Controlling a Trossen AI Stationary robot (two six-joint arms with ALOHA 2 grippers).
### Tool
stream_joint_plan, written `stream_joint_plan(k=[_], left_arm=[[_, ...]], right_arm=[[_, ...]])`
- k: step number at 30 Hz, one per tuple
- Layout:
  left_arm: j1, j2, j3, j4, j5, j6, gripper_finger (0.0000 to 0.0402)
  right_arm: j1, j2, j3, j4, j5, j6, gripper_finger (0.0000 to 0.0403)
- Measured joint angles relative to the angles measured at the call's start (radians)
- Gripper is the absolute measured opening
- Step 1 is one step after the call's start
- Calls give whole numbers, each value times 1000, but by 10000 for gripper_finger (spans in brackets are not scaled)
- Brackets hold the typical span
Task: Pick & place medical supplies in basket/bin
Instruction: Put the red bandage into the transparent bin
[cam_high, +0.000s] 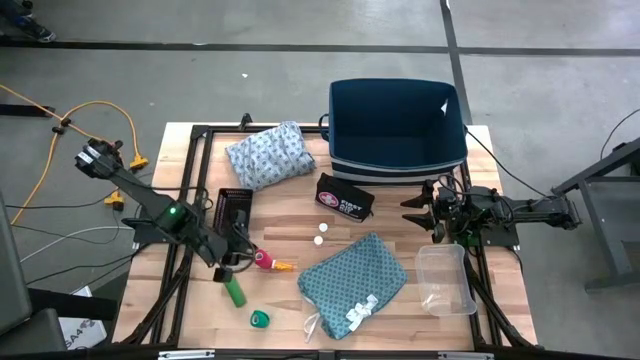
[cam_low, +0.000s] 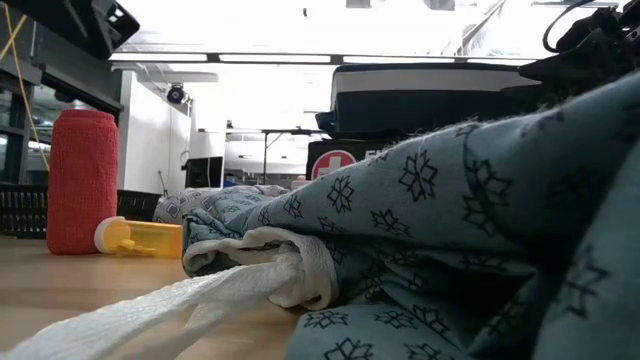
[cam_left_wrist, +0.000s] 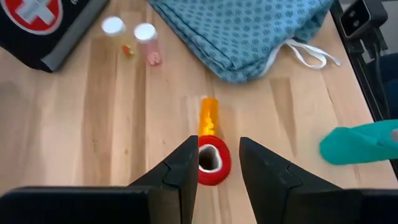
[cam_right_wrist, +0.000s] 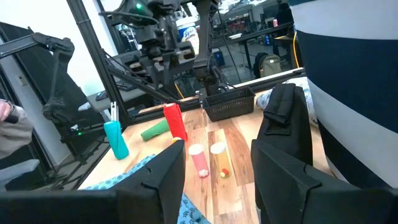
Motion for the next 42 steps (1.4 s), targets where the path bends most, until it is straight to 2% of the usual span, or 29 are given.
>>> stream_joint_plan(k=[21, 42], left_arm=[[-38, 139, 2, 1, 5, -66, 111], [-9, 179, 1, 22, 6, -72, 111]], right_arm=[[0, 0, 0, 0, 0, 0, 171], [0, 0, 0, 0, 0, 0, 171]])
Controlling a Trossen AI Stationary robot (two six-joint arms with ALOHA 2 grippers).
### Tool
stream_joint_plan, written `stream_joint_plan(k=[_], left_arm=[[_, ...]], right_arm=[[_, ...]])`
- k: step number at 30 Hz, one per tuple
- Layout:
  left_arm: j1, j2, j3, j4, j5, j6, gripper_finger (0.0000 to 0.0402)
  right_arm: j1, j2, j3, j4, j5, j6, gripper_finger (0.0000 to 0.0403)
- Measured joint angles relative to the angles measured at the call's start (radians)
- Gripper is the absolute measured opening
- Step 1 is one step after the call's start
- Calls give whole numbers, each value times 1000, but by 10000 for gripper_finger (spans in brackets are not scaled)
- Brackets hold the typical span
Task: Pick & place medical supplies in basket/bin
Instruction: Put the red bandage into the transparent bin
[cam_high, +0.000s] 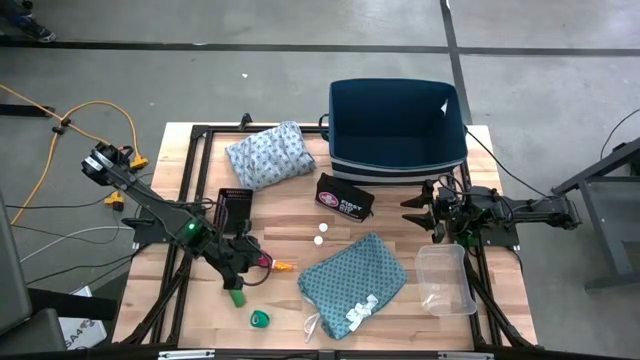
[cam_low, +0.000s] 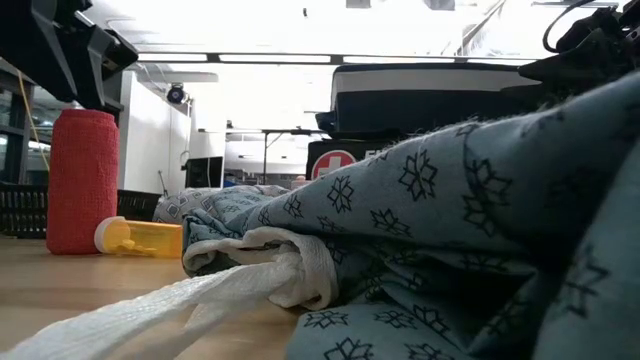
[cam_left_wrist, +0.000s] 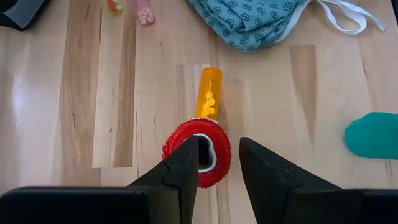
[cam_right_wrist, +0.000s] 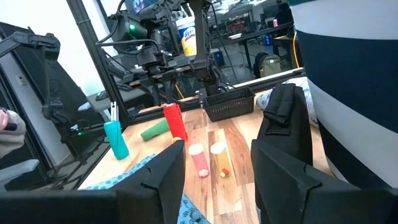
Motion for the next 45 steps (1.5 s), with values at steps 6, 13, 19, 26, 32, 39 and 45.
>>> stream_joint_plan(k=[6, 13, 19, 26, 32, 39, 45], left_arm=[[0, 12, -1, 2, 3, -4, 111], [0, 22, -1, -3, 3, -8, 111], [0, 46, 0, 1, 8, -32, 111], [0, 49, 1, -4, 6, -37, 111], [0, 49, 1, -7, 13, -52, 107], [0, 49, 1, -30, 37, -106, 83], [0, 49, 1, -34, 50, -109, 80]], right_arm=[[0, 0, 0, 0, 0, 0, 171], [0, 0, 0, 1, 0, 0, 171], [0, 0, 0, 4, 0, 0, 171], [0, 0, 0, 9, 1, 0, 171], [0, 0, 0, 11, 1, 0, 171], [0, 0, 0, 12, 0, 0, 171], [0, 0, 0, 13, 0, 0, 171]])
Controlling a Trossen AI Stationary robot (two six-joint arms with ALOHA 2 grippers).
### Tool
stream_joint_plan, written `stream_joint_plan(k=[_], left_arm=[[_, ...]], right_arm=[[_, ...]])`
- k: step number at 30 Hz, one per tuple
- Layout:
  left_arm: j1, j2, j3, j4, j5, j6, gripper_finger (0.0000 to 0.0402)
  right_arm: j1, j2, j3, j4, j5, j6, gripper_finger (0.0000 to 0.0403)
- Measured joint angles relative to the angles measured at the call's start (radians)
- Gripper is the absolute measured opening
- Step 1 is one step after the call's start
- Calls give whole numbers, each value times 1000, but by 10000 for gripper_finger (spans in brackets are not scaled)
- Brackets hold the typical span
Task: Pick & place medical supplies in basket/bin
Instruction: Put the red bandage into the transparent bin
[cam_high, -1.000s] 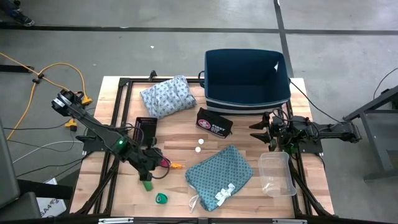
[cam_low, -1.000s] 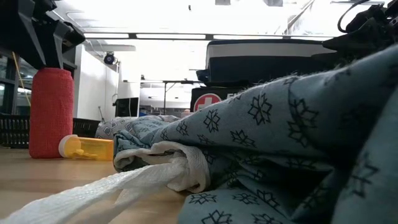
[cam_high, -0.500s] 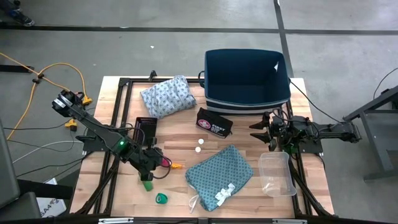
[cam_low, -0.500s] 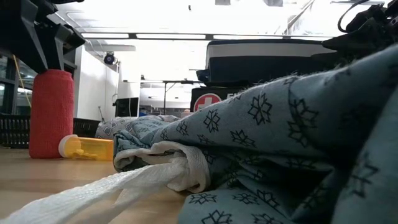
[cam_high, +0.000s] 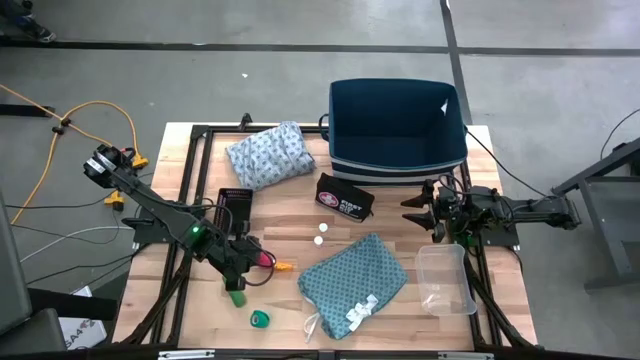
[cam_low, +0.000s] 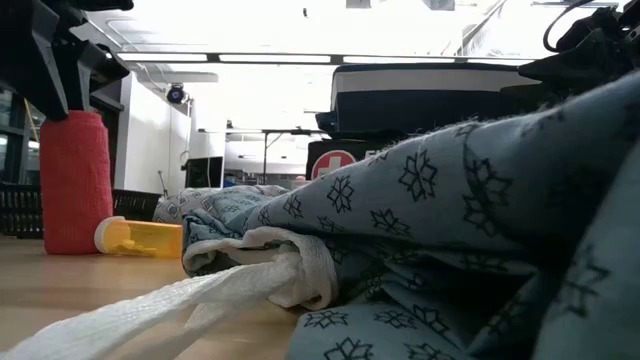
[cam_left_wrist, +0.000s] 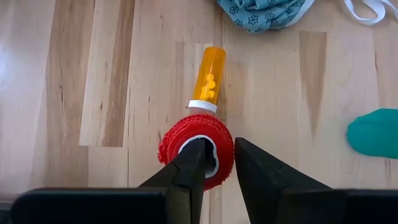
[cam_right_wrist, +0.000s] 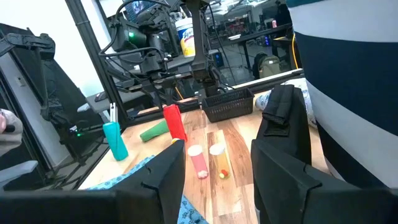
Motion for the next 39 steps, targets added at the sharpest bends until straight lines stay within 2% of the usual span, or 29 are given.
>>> stream_joint_plan(k=[9, 19, 27, 39], left_arm=[[0, 0, 0, -4, 2, 0, 76], [0, 0, 0, -9, 19, -1, 11], [0, -11, -2, -16, 25, -1, 7], [44, -237, -6, -32, 12, 22, 6]], right_arm=[[0, 0, 0, 0, 0, 0, 171], [0, 0, 0, 1, 0, 0, 171], [0, 0, 0, 1, 0, 0, 171], [0, 0, 0, 1, 0, 0, 171]])
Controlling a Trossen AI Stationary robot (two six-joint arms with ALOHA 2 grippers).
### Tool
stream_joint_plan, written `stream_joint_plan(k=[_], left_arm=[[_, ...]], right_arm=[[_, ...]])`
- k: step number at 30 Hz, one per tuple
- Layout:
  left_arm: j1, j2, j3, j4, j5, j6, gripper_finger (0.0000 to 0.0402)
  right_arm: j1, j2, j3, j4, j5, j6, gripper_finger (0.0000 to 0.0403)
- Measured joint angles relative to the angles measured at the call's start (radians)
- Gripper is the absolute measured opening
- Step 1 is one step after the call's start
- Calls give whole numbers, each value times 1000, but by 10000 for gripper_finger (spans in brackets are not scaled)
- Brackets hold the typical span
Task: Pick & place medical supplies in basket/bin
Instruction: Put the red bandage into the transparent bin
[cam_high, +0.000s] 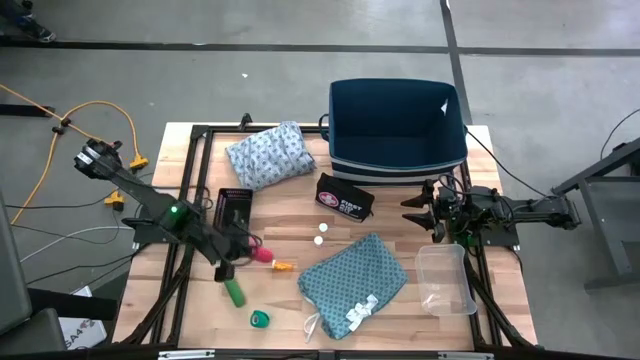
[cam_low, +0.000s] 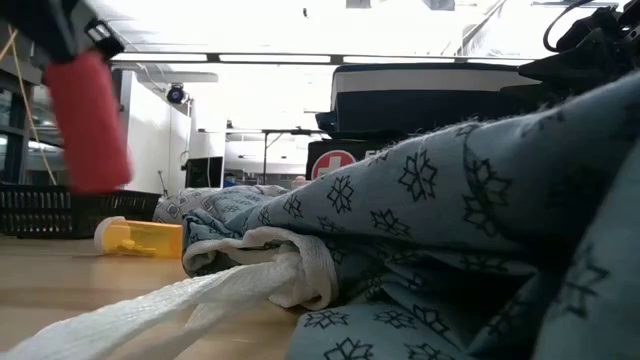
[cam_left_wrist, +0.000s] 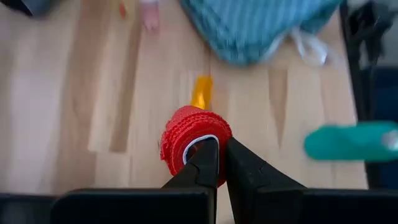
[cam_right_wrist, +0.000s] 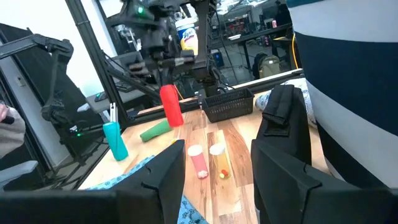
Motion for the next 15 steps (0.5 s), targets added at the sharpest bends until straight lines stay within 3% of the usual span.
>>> stream_joint_plan(k=[7, 15], left_arm=[[92, -42, 2, 168, -7, 195, 6], [200, 58, 3, 429, -6, 381, 6]], right_arm=[[0, 0, 0, 0, 2, 0, 171], [0, 0, 0, 0, 2, 0, 171]])
